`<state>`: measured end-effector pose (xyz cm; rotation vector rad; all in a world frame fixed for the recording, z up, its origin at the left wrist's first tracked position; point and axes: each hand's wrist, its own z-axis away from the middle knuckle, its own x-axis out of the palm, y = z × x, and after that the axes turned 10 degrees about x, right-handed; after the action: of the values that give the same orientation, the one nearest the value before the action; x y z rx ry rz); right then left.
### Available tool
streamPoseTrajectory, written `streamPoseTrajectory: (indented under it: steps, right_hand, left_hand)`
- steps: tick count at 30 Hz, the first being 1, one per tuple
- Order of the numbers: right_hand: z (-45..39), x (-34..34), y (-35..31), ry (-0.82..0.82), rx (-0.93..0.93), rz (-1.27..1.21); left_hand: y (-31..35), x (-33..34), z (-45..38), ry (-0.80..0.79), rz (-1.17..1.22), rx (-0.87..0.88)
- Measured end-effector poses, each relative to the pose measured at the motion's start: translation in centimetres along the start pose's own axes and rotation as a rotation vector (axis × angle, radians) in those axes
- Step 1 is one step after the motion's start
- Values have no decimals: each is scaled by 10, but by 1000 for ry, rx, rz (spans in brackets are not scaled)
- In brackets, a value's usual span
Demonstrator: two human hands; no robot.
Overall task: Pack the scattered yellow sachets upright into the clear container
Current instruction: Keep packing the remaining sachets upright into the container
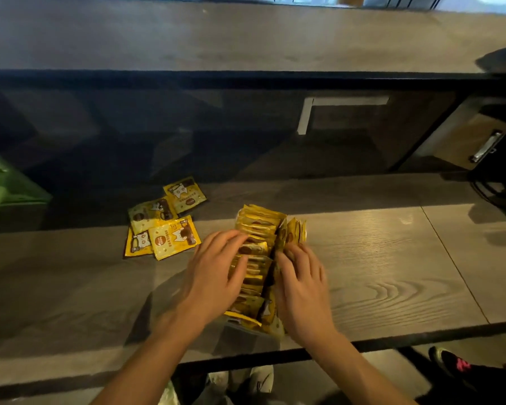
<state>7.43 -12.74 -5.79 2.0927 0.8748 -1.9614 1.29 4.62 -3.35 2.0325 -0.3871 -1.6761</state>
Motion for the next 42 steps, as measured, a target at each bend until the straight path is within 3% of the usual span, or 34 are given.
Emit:
streamPoseTrajectory:
  steps: [6,13,18,23,28,31,37,42]
  right_hand:
    - [-2,10,-4,-5,43,102]
    - [-3,7,-16,39,93,107]
    - [-27,-11,-43,57,85,-7]
    - [-77,-17,-98,-102,-95,-137]
    - [-136,18,-156,-539,-230,-54]
    - [-160,50,-178,-681,-307,54]
    - [-177,93,-182,-694,-333,201]
    - [-178,104,-180,-647,-347,299]
  left_hand:
    - [-9,13,13,-29,15,-37]
    - [-5,30,18,-95,-148,-7]
    - [-25,14,7,32,15,18]
    - [-91,-17,-7,40,-9,-174]
    - [-159,-34,-6,137,10,-396]
    - [-192,-37,-12,171,4,-469]
    - [-228,-34,-46,49,88,-655]
    - [-231,-31,-52,98,74,-610]
